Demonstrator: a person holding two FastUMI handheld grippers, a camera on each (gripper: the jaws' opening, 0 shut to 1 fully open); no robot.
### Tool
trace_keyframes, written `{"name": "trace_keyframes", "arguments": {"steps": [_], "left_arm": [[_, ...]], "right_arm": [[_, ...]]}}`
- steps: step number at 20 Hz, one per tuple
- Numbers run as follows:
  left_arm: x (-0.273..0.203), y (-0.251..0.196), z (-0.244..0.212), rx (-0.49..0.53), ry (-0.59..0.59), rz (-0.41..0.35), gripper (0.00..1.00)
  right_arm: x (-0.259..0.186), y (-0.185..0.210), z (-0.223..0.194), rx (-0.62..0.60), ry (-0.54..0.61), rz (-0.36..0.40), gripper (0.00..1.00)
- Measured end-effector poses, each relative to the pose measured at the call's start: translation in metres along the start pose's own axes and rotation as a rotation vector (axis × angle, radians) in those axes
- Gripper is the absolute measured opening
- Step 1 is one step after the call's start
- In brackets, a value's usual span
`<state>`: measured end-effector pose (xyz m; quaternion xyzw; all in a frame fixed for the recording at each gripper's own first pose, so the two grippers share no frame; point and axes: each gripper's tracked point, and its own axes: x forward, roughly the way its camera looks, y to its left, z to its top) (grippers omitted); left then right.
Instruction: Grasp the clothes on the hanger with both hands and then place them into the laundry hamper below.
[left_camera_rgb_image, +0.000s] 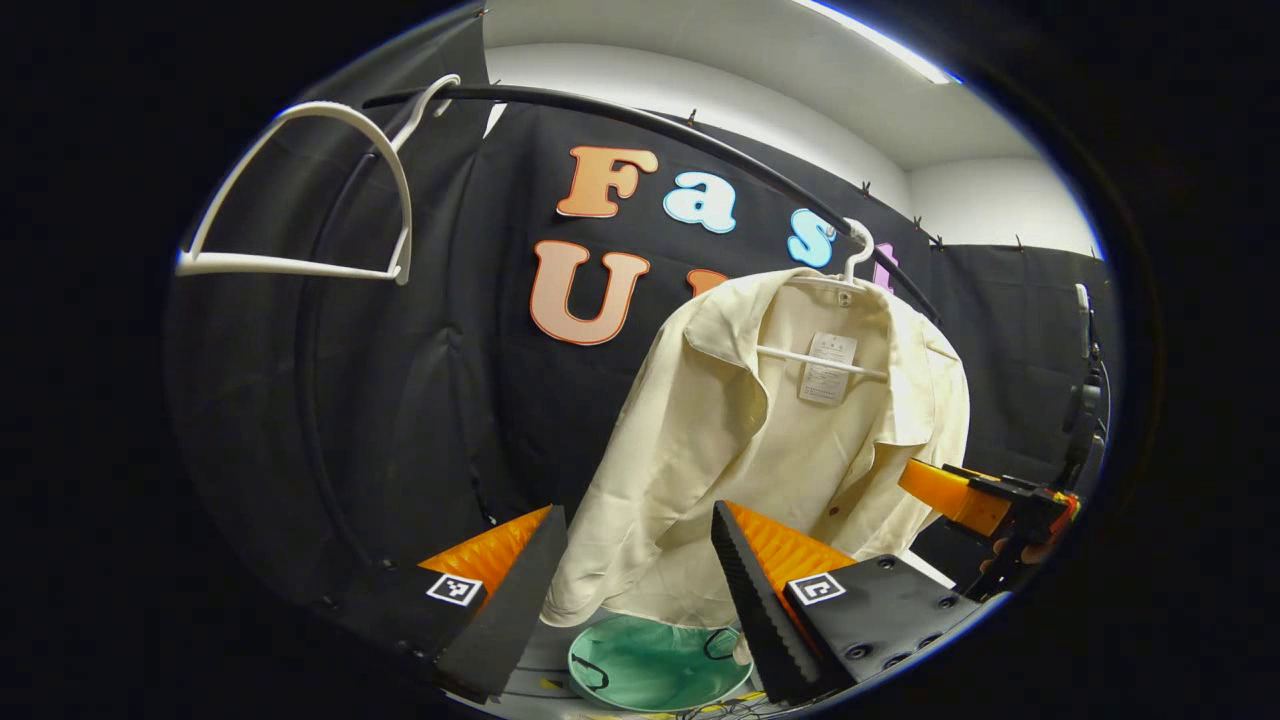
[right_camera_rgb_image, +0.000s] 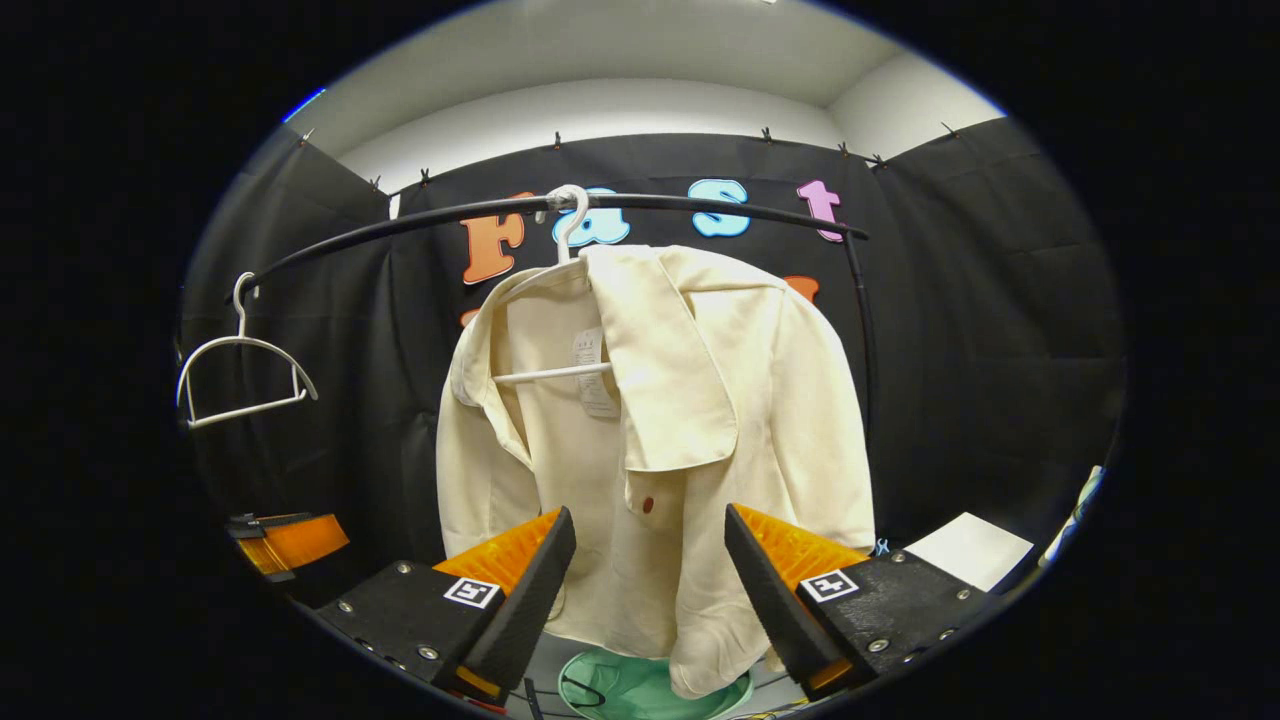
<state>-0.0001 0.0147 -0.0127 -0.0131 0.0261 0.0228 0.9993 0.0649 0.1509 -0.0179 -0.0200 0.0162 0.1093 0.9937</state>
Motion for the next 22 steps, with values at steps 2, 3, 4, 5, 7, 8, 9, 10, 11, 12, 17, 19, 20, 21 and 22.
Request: {"name": "trace_keyframes", "arguments": {"steps": [2,3,4,5,7,8,9,10,11,12,17,19,20,21,22], "left_arm": [[0.0,0.001,0.001,0.008,-0.002,-0.002,0.95],[-0.001,0.003,0.0,0.012,0.0,0.0,0.95],[-0.002,0.004,0.0,0.015,0.003,0.002,0.95],[-0.002,0.004,0.0,0.017,0.004,0.003,0.99],[-0.001,0.004,0.0,0.019,0.005,0.004,0.99],[0.0,0.005,0.0,0.021,0.008,0.003,0.99],[0.0,0.006,0.0,0.024,0.01,0.002,0.95],[0.001,0.005,0.0,0.027,0.011,0.002,0.95],[0.002,0.005,0.0,0.029,0.012,0.0,0.95],[0.003,0.005,0.0,0.031,0.013,-0.002,0.95],[0.007,0.008,0.006,0.049,0.009,0.011,0.95],[0.01,0.008,0.006,0.054,0.011,0.021,0.92],[0.011,0.007,0.006,0.054,0.014,0.026,0.92],[0.013,0.005,0.006,0.052,0.017,0.03,0.95],[0.014,0.004,0.006,0.05,0.02,0.034,0.95]], "right_arm": [[0.005,0.001,-0.003,-0.006,0.0,-0.006,0.89],[0.008,0.002,-0.003,-0.007,-0.002,-0.007,0.87],[0.013,0.003,-0.003,-0.008,-0.002,-0.01,0.84],[0.018,0.004,-0.003,-0.009,-0.001,-0.009,0.82],[0.029,0.006,-0.005,-0.011,0.006,-0.01,0.79],[0.034,0.008,-0.006,-0.01,0.009,-0.009,0.76],[0.039,0.008,-0.007,-0.009,0.012,-0.011,0.74],[0.044,0.008,-0.009,-0.01,0.014,-0.017,0.7],[0.05,0.007,-0.011,-0.013,0.017,-0.025,0.62],[0.059,0.008,-0.011,-0.013,0.021,-0.03,0.64],[0.093,0.009,-0.023,-0.015,0.066,-0.036,0.64],[0.103,0.007,-0.031,-0.012,0.106,-0.035,0.5],[0.106,0.005,-0.035,-0.003,0.124,-0.037,0.36],[0.107,0.004,-0.034,0.011,0.125,-0.033,0.21],[0.106,0.004,-0.033,0.021,0.119,-0.019,0.06]]}}
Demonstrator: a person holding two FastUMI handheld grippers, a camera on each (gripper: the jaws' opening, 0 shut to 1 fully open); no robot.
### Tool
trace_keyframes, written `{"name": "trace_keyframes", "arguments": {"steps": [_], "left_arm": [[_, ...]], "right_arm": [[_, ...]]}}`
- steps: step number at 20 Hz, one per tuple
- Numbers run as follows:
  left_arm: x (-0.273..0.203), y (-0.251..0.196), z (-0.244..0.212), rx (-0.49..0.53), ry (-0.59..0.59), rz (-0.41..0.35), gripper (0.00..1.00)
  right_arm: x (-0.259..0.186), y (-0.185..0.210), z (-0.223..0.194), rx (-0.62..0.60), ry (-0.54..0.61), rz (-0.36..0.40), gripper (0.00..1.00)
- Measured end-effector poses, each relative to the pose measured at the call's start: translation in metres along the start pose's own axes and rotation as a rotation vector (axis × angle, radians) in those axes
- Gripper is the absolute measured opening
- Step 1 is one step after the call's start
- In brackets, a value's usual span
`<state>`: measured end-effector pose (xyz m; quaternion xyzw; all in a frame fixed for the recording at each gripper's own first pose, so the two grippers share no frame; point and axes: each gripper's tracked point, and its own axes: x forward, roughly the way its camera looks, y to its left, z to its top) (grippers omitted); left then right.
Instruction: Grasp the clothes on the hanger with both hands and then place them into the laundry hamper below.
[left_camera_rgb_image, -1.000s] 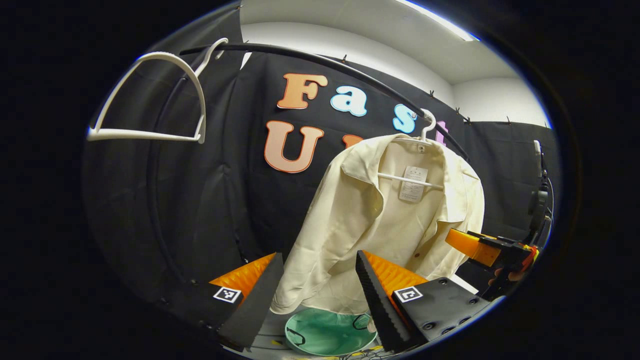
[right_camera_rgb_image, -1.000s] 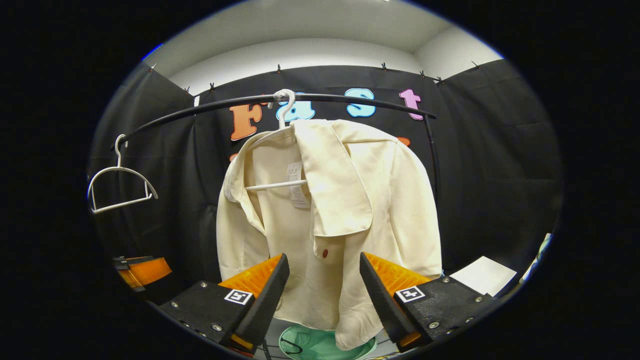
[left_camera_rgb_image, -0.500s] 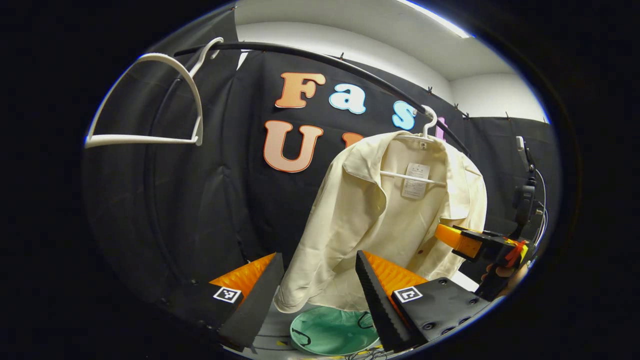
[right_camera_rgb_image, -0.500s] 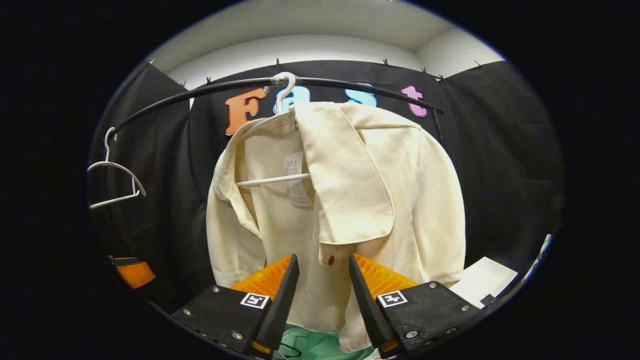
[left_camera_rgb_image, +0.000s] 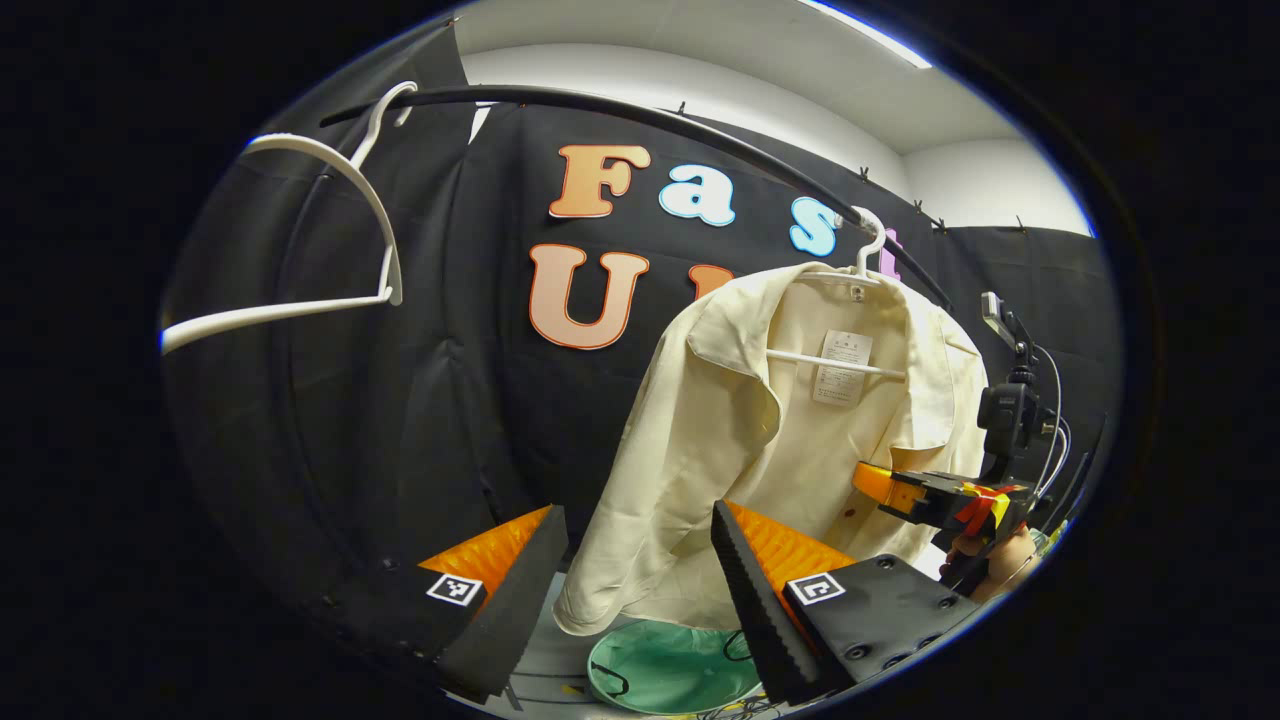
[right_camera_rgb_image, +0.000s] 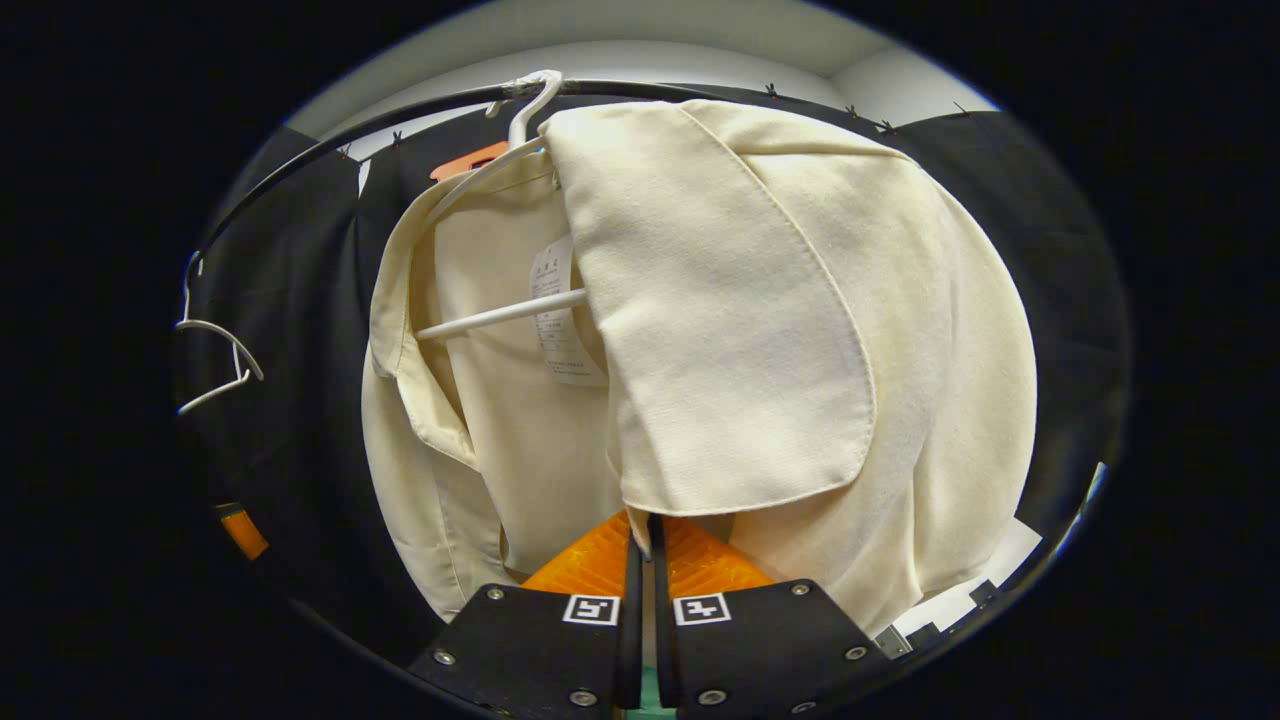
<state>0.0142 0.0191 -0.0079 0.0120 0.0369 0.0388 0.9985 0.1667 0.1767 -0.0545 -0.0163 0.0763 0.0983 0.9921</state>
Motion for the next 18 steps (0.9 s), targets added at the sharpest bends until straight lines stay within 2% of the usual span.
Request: {"name": "trace_keyframes", "arguments": {"steps": [2,3,4,6,7,10,11,12,13,15,16,18], "left_arm": [[0.004,-0.003,-0.001,-0.005,0.007,0.013,0.95],[0.007,-0.004,-0.001,-0.005,0.014,0.022,0.99],[0.009,-0.006,-0.002,-0.005,0.014,0.028,0.95],[0.017,-0.014,-0.002,0.001,0.008,0.019,0.99],[0.021,-0.017,0.0,0.008,-0.003,0.015,0.95],[0.036,-0.029,0.009,0.044,-0.035,0.018,0.95],[0.041,-0.034,0.013,0.054,-0.057,0.004,0.99],[0.047,-0.039,0.018,0.061,-0.078,-0.008,0.95],[0.054,-0.042,0.022,0.066,-0.087,-0.011,0.99],[0.066,-0.047,0.025,0.065,-0.087,-0.001,0.91],[0.07,-0.052,0.026,0.057,-0.084,-0.012,0.95],[0.079,-0.065,0.029,0.046,-0.087,-0.041,0.95]], "right_arm": [[-0.005,0.001,0.0,-0.001,0.003,0.035,0.02],[-0.009,0.0,0.0,-0.006,0.012,0.054,0.02],[-0.011,-0.001,0.001,-0.011,0.017,0.073,0.02],[-0.016,-0.004,0.004,-0.016,0.018,0.117,0.01],[-0.018,-0.005,0.006,-0.011,0.012,0.142,0.01],[-0.025,-0.013,0.008,0.004,0.018,0.181,0.01],[-0.028,-0.015,0.009,0.007,0.016,0.199,0.01],[-0.03,-0.018,0.009,0.006,0.012,0.212,0.01],[-0.031,-0.021,0.01,0.006,0.005,0.224,0.01],[-0.033,-0.026,0.013,0.012,-0.003,0.233,0.01],[-0.035,-0.028,0.013,0.016,-0.004,0.237,0.01],[-0.039,-0.031,0.016,0.024,-0.008,0.25,0.01]]}}
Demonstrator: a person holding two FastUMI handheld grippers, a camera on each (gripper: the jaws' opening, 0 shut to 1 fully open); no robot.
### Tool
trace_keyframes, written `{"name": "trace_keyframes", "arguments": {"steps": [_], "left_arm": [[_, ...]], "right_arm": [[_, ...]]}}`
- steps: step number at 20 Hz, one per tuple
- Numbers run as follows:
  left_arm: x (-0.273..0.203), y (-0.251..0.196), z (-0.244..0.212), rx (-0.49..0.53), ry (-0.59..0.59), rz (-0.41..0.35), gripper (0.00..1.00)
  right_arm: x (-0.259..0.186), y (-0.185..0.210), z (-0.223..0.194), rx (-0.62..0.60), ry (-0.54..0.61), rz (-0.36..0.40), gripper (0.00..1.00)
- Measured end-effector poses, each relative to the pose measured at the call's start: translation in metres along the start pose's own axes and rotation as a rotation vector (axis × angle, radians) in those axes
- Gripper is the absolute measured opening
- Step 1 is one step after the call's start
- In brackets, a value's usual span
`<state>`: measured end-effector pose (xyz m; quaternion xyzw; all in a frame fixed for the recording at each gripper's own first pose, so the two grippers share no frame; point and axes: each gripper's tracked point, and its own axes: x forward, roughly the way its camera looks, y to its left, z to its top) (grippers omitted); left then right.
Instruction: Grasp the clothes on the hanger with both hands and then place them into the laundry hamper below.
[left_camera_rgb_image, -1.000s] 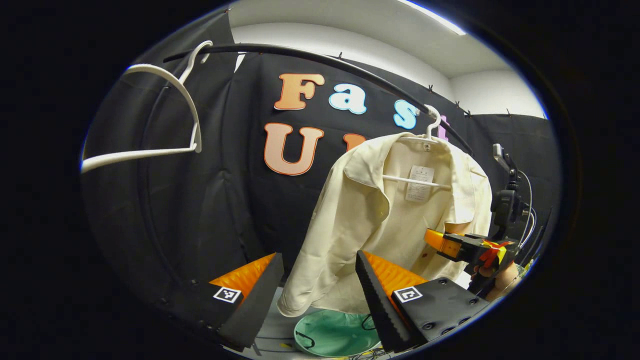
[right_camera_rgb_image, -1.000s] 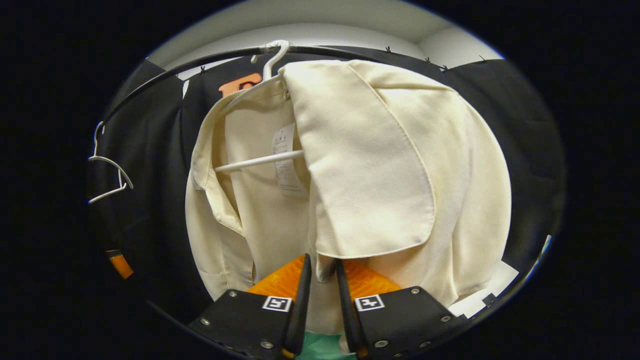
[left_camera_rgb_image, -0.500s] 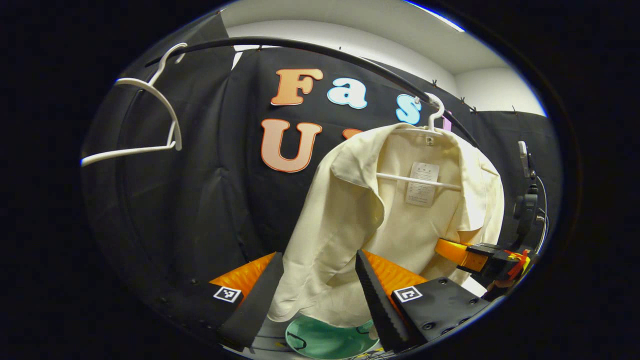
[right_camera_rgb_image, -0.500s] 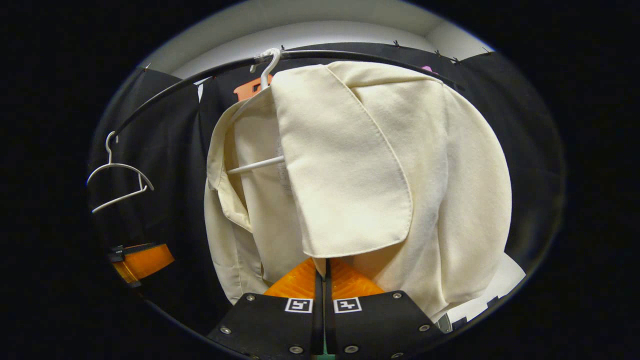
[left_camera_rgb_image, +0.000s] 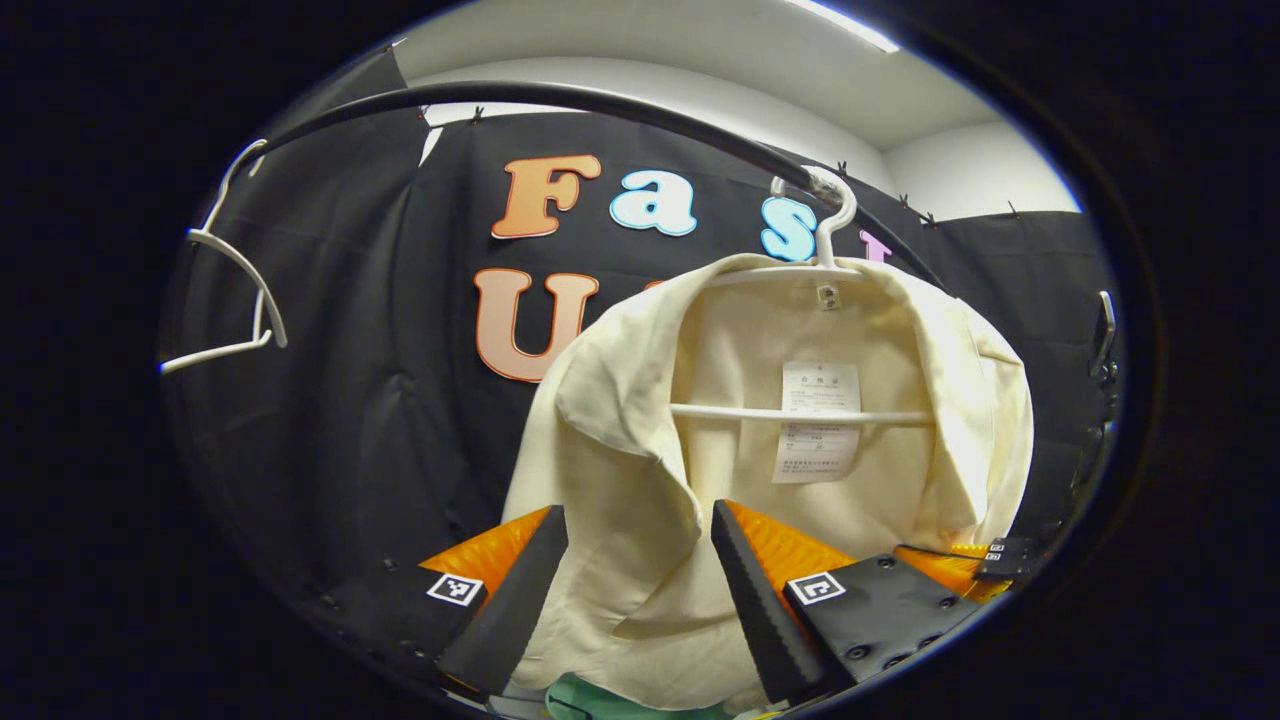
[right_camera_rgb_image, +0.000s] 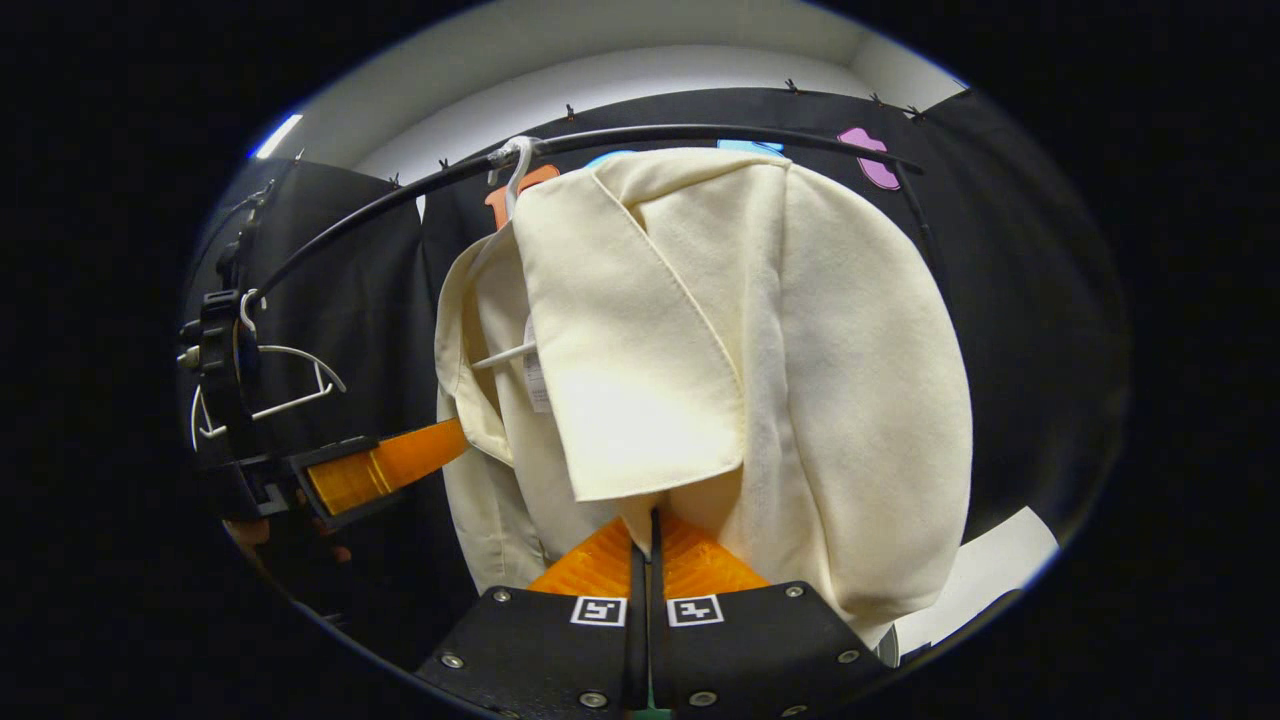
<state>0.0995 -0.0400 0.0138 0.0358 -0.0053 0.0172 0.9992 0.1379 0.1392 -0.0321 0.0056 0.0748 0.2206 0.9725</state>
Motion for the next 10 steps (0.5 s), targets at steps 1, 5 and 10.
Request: {"name": "trace_keyframes", "arguments": {"steps": [1,5,10], "left_arm": [[0.005,0.0,0.0,0.003,-0.001,0.007,0.95],[0.024,0.002,-0.005,0.014,0.024,0.066,0.95],[0.049,0.013,-0.009,0.013,0.04,0.152,0.96]], "right_arm": [[0.0,-0.001,0.003,0.001,-0.005,0.005,0.01],[-0.002,-0.003,0.006,0.013,-0.019,0.02,0.01],[-0.005,-0.004,0.007,0.023,-0.019,0.04,0.01]]}}
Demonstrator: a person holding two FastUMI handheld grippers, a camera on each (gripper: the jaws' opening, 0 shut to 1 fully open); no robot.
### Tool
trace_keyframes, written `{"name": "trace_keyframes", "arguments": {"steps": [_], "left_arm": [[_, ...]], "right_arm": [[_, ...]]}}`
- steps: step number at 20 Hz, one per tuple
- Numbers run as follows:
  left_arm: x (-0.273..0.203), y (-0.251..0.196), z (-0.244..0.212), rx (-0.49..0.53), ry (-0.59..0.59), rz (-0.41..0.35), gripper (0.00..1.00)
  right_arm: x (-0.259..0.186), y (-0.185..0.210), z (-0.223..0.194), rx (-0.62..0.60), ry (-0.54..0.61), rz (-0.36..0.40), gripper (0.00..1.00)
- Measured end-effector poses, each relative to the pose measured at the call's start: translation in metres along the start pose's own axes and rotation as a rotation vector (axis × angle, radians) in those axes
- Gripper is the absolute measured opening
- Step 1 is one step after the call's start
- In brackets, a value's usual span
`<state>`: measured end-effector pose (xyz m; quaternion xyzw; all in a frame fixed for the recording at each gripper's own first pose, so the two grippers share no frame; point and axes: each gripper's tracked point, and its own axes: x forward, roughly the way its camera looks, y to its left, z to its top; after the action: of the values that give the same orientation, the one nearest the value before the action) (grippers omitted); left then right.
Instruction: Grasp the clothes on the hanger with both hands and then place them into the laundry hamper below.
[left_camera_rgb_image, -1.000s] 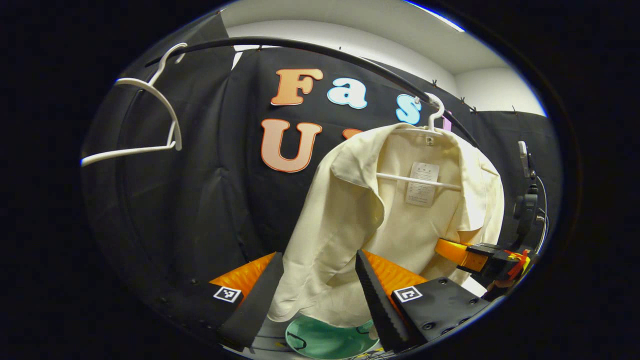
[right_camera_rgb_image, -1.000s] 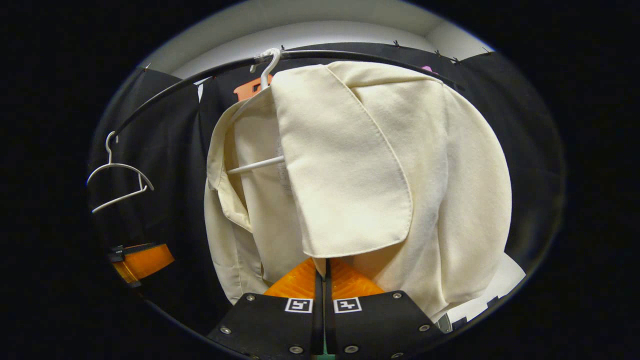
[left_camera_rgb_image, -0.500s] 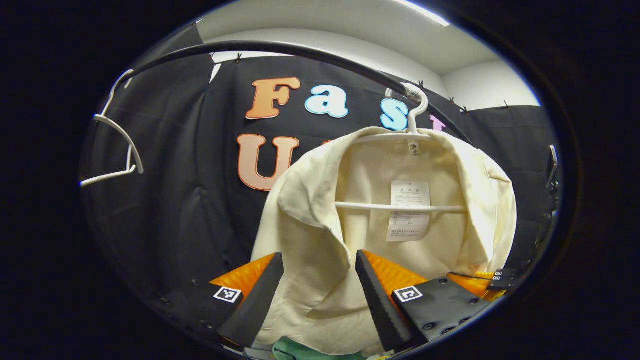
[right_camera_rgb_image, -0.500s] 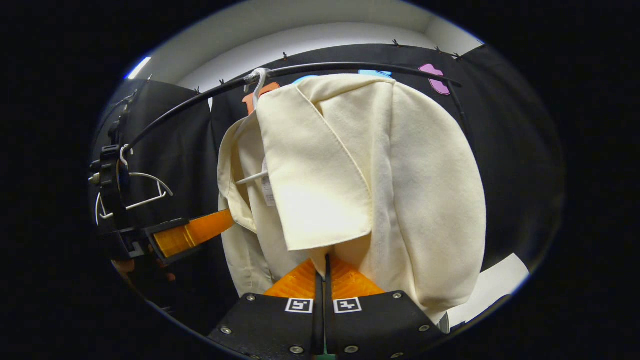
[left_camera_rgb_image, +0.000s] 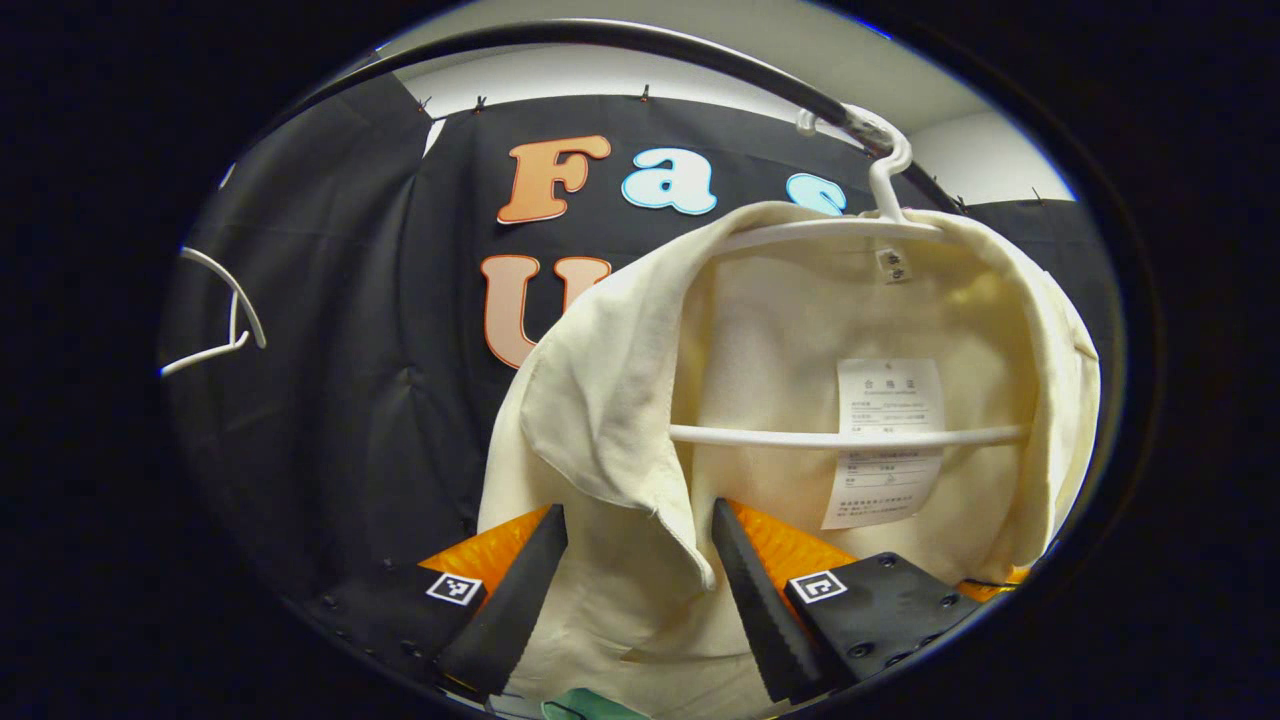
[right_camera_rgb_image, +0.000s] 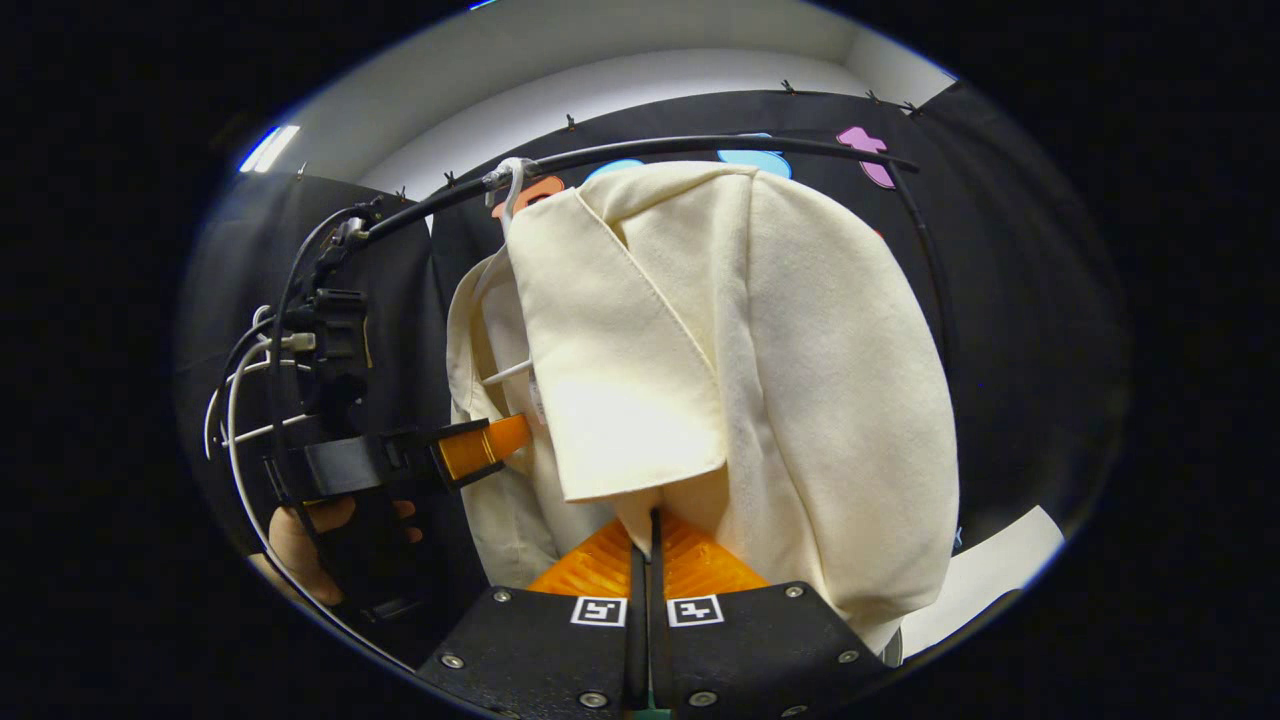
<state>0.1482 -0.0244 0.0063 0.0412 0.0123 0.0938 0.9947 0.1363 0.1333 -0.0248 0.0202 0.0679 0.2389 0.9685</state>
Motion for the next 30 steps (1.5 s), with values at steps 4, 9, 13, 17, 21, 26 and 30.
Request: {"name": "trace_keyframes", "arguments": {"steps": [4,9,13,17,21,26,30], "left_arm": [[-0.001,0.002,-0.003,-0.023,-0.005,0.032,0.96],[-0.004,0.012,0.006,-0.04,-0.049,0.026,0.99],[0.003,0.006,-0.004,-0.004,0.016,-0.04,0.72],[-0.003,-0.001,-0.009,0.028,0.043,-0.099,0.39],[-0.019,0.008,0.005,-0.016,0.033,-0.124,0.07],[-0.041,0.053,0.048,0.008,-0.047,-0.076,0.07],[-0.056,0.083,0.1,0.009,-0.147,-0.058,0.07]], "right_arm": [[-0.002,0.0,0.001,0.003,0.002,0.003,0.01],[-0.005,-0.007,0.004,0.014,-0.016,-0.04,0.01],[-0.012,-0.007,0.005,0.004,-0.029,-0.091,0.01],[-0.019,-0.003,0.008,-0.014,-0.046,-0.127,0.01],[-0.022,0.007,0.023,-0.012,-0.074,-0.122,0.01],[-0.041,0.013,0.063,-0.029,-0.15,-0.118,0.0],[-0.049,0.019,0.091,-0.039,-0.175,-0.085,0.0]]}}
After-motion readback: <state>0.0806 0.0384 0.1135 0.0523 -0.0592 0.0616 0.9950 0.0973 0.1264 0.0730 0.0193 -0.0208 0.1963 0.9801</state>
